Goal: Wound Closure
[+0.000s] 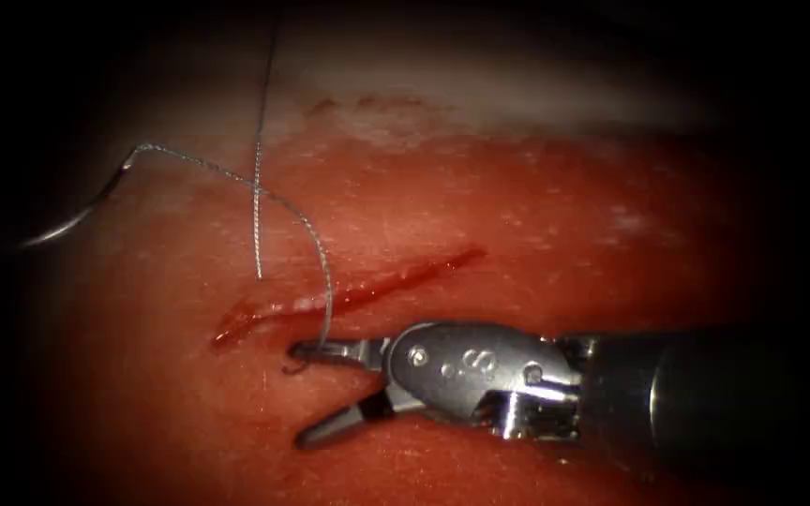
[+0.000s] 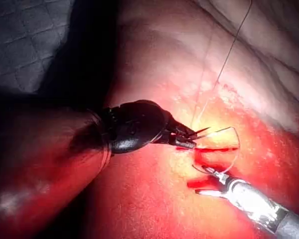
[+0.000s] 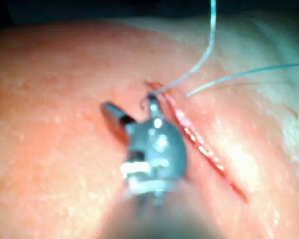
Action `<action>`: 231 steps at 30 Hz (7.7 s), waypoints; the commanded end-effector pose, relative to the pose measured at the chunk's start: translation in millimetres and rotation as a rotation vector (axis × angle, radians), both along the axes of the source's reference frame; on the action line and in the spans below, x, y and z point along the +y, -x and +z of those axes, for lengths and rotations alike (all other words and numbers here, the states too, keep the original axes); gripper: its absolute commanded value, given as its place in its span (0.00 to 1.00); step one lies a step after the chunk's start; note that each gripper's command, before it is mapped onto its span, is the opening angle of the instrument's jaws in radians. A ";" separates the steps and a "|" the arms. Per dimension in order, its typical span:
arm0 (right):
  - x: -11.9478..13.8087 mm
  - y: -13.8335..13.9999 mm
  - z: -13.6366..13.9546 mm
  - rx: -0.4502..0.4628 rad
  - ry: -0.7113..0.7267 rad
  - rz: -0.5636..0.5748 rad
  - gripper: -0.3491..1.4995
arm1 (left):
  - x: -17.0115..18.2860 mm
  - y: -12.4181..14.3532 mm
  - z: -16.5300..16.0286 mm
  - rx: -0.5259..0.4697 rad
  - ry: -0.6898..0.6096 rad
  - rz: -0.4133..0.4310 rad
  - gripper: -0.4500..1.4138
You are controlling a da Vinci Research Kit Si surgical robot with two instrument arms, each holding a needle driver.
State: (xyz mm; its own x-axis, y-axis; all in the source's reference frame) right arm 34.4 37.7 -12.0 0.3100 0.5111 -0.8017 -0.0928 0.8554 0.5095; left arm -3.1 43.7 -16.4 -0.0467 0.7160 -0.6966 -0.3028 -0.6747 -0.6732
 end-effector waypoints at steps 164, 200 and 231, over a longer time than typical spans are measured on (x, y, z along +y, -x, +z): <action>0.3 2.0 -2.5 0.029 0.260 -0.133 0.89 | 0.0 0.0 -0.5 -0.226 0.083 0.026 0.05; -3.5 0.7 -6.2 0.141 0.198 -0.433 0.00 | -0.3 0.5 -0.2 -0.223 0.087 0.024 0.05; -1.0 -0.2 0.6 -0.004 0.320 -0.164 0.80 | -0.3 0.8 -0.1 -0.221 0.089 0.023 0.05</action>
